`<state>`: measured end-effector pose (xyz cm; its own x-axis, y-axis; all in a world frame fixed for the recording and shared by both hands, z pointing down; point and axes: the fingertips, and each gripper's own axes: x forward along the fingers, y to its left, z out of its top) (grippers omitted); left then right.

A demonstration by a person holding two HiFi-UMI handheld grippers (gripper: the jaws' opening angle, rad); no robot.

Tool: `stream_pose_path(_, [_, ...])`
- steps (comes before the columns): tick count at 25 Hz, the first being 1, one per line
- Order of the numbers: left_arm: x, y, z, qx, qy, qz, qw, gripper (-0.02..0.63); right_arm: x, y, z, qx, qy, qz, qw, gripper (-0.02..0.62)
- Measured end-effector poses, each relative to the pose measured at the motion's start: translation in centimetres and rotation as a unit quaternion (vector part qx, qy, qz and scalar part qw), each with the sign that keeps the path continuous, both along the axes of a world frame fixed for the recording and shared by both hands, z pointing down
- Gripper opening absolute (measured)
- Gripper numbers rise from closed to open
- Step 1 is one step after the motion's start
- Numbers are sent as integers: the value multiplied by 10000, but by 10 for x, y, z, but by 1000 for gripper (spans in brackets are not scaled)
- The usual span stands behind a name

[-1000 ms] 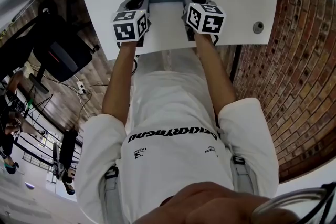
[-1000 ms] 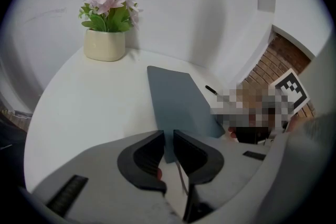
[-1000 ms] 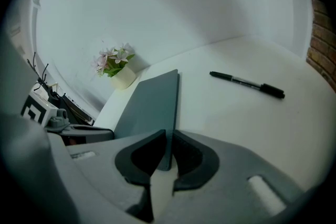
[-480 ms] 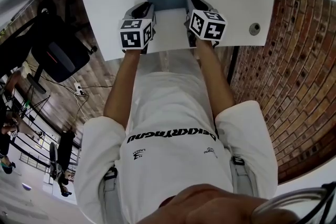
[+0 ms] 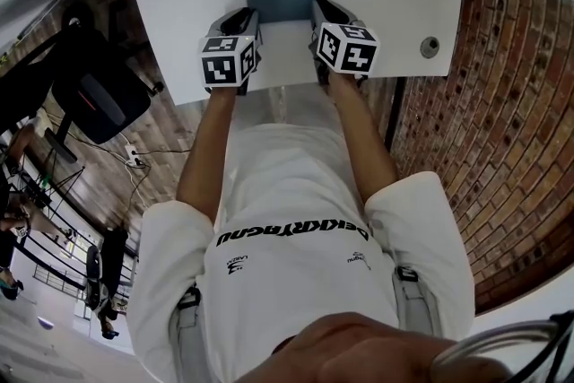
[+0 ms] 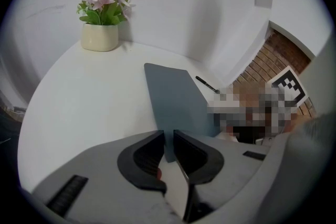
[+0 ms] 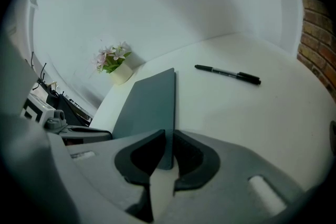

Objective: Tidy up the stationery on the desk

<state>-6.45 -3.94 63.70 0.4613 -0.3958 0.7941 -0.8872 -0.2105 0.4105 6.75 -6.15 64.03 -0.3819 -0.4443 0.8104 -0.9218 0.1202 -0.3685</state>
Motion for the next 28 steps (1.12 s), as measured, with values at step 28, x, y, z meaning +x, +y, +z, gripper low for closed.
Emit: stream_pose_path(28, [-5, 4, -34, 453, -274, 337, 9980, 55, 86, -126, 0, 1005, 2460, -3090, 9132, 98])
